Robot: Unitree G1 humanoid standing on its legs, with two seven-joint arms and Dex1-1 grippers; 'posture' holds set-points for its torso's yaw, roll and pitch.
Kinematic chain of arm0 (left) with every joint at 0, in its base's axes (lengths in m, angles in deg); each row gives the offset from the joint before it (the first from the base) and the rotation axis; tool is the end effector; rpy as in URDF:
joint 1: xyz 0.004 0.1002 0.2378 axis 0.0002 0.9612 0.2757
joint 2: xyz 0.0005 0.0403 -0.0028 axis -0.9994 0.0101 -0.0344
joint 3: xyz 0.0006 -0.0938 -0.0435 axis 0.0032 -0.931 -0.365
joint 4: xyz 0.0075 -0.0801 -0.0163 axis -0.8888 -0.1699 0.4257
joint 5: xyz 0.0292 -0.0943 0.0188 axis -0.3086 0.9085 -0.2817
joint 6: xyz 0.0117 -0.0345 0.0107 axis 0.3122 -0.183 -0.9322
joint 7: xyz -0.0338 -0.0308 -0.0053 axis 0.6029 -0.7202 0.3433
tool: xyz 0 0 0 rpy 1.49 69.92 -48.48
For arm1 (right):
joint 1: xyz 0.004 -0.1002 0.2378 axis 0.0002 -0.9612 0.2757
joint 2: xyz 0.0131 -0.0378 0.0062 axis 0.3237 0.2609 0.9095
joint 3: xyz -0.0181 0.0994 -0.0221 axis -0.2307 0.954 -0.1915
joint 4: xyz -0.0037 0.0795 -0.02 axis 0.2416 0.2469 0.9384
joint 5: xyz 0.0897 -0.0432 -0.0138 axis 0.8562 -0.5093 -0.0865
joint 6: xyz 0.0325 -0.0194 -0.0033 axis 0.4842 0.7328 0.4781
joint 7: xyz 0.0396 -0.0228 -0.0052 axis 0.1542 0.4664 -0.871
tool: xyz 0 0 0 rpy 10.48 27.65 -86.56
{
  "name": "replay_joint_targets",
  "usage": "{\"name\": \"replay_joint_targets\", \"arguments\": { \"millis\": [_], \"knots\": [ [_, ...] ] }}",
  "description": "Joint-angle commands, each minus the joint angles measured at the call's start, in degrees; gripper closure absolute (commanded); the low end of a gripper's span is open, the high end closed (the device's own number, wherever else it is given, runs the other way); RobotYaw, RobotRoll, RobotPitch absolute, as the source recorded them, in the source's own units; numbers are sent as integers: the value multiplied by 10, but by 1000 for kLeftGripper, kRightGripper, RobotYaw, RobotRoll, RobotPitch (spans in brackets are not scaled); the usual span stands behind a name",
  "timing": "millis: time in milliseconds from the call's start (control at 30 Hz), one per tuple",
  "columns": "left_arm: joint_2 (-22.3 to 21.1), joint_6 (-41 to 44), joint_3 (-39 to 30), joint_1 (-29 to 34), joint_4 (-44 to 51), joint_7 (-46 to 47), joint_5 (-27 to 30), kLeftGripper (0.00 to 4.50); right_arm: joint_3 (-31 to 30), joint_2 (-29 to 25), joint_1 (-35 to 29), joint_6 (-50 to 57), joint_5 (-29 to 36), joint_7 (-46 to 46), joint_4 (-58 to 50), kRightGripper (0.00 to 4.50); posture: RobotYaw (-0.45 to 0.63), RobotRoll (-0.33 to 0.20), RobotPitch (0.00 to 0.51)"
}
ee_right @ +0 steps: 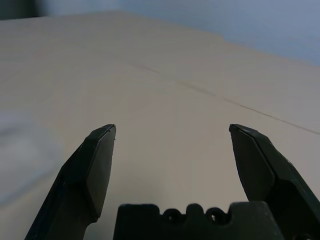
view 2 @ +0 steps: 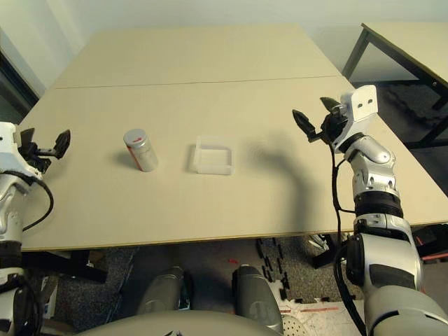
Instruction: Pour the medicine from the bottle into the box.
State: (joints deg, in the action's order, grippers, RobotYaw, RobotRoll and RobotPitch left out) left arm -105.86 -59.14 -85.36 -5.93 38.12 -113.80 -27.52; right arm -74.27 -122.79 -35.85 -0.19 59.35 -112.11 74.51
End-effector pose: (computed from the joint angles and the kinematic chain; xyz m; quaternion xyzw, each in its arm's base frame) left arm 0.2062 0.3425 0.1271 0.0716 0.0080 -0.0393 0.9966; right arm 0.2967 -0.2988 0.1551 -0.0917 -0.0322 0.3180 0.9431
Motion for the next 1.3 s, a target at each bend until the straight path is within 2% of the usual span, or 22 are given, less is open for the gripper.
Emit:
{"name": "replay_joint_targets", "arguments": {
  "millis": [33, 267, 500, 900, 1300],
  "knots": [
    [-6, 41, -12, 40, 59, -26, 31, 30, -33, -22, -4, 62, 18, -79, -50, 0, 42, 0, 65],
    [12, 70, 14, 114, 132, -56, 44, 30, -71, -21, 32, 95, 14, -142, -51, 0, 57, 0, 66],
    [32, 63, 57, 126, 137, -78, 32, 30, -101, -18, 32, 146, 30, -200, -106, 0, 43, 0, 65],
    [50, 26, 154, 54, 69, -119, -13, 30, -117, -43, 11, 220, 49, -243, -211, 0, -31, 0, 64],
    [88, -28, 187, -29, -31, -124, -48, 30, -111, -59, -20, 250, 65, -230, -260, 0, -84, 0, 65]
  ]
}}
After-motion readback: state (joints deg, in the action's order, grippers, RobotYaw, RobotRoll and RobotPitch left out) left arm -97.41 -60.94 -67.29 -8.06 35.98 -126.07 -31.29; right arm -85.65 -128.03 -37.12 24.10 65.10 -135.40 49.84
